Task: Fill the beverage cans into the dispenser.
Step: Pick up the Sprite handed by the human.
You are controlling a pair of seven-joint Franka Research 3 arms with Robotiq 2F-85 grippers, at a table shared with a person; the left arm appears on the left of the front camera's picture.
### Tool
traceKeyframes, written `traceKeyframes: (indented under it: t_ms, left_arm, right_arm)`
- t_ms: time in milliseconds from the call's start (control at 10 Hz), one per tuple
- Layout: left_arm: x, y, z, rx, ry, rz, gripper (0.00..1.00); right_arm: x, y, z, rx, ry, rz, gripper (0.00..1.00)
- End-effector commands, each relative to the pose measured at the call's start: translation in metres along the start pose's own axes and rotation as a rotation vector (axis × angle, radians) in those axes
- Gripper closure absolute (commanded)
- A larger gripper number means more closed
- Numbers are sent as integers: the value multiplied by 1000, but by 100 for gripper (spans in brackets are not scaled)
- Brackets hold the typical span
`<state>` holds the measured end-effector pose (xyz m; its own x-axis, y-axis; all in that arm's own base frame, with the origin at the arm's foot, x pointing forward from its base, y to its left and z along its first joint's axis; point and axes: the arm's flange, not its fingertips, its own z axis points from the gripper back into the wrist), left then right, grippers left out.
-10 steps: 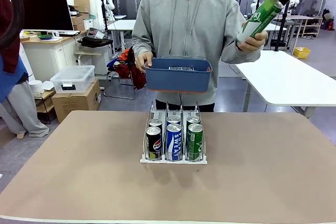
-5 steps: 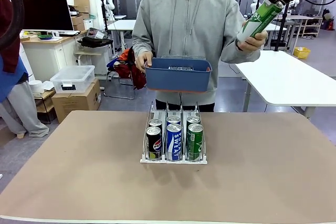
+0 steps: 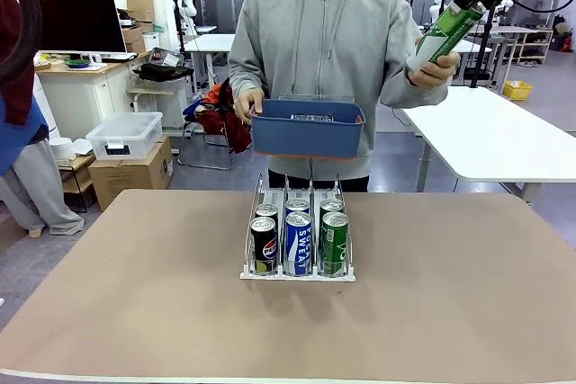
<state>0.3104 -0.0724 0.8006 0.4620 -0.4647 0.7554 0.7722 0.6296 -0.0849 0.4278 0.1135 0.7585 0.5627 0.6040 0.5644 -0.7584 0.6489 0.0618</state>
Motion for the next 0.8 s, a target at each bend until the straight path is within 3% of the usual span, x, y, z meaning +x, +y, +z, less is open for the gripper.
traceKeyframes:
  t_ms: [0,700]
  left_arm:
    - [-2,1,-1,-1,2,4,0]
    - [-2,1,-1,-1,2,4,0]
  right_arm:
    - [4,-6,0,24,6,11,0]
    - [6,-11,-6,14,7,-10,0]
